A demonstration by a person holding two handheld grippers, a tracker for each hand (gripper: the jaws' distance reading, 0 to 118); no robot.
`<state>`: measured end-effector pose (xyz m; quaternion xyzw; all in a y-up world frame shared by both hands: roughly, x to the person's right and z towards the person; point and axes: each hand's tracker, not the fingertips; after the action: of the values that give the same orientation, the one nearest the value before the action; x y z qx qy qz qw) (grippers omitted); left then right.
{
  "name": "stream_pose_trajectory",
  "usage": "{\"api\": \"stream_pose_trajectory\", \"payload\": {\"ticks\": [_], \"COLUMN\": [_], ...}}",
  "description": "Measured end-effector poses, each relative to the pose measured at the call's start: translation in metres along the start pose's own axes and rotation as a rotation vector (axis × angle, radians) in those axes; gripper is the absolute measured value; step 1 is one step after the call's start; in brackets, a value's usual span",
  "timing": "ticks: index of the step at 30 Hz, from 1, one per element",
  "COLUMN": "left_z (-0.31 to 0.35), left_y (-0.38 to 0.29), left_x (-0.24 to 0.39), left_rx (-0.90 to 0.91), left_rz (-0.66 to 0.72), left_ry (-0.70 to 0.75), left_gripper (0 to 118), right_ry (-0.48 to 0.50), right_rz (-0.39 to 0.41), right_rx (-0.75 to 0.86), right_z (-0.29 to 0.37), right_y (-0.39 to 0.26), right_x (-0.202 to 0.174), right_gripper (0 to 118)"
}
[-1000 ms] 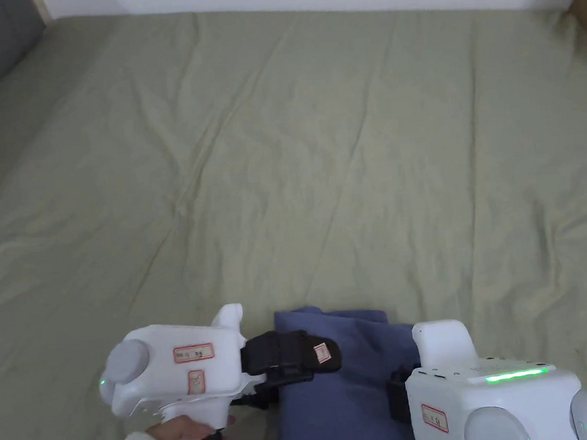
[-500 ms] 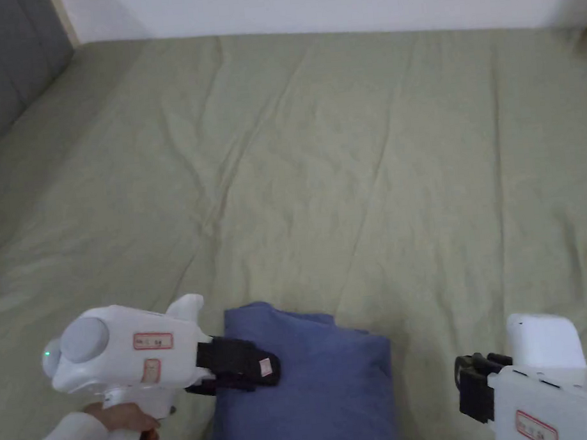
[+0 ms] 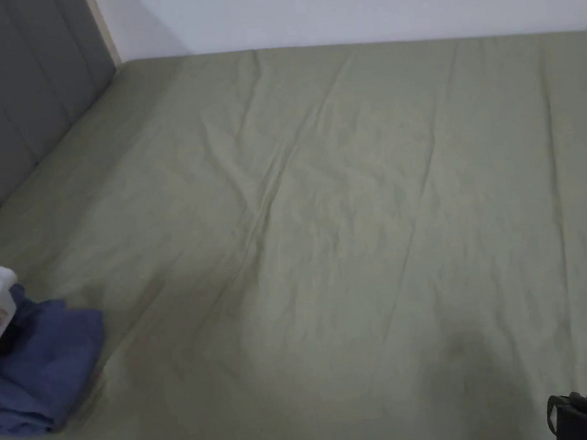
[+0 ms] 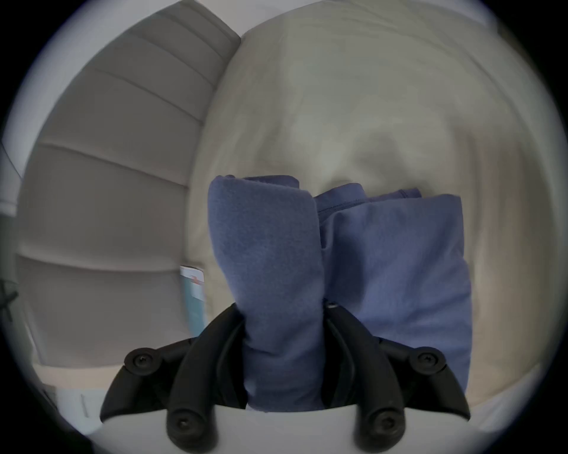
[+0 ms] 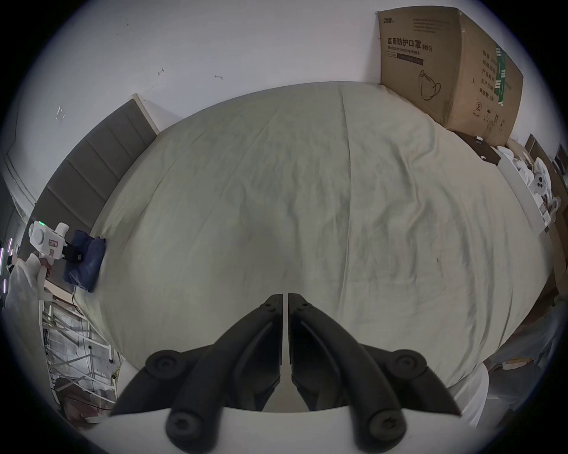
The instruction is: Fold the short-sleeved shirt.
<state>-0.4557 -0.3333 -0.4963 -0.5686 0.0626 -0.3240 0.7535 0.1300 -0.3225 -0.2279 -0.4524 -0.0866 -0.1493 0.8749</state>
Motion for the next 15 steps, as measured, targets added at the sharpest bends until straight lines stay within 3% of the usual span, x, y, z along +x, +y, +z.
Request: {"api": "stream_pose_trajectory", "payload": {"ticks": [2,4,11,12,13,14,15], "left_z": [-0.001,0.003,0.046,0.057,0.071,0.083,0.097], "left_y": [-0.007,-0.011,-0.019,-0.02,-0.024,-0.027,-0.031], "left_x": [-0.002,-0.006,-0.007,-0.002,0.005,0.012,0.024], "left_rx": [0.046,0.07,0.108,0.159,0.213,0.247,0.275], "left_rz": [-0.002,0.071,0.193,0.208,0.222,0.235,0.249], "left_ry": [0.028,-0.003,-0.127,-0.166,-0.21,-0.243,-0.273], "left_gripper": [74,84,82,75,57,23,3], "right_ry": [0.001,0.004,0.031,0.037,0.042,0.047,0.051], "right_rz": [0.003,0.007,0.023,0.02,0.015,0.011,0.007], "right_rx": [0.001,-0.001,-0.006,-0.002,0.005,0.012,0.017], "right_z": [-0.001,-0.002,0.002,0.004,0.007,0.009,0.012], "right_y": [0.002,0.002,0.0,0.0,0.0,0.001,0.002], "right_x": [0.0,-0.002,-0.004,-0.003,-0.003,-0.002,-0.001], "right_gripper": [4,4,4,4,4,4,4]}}
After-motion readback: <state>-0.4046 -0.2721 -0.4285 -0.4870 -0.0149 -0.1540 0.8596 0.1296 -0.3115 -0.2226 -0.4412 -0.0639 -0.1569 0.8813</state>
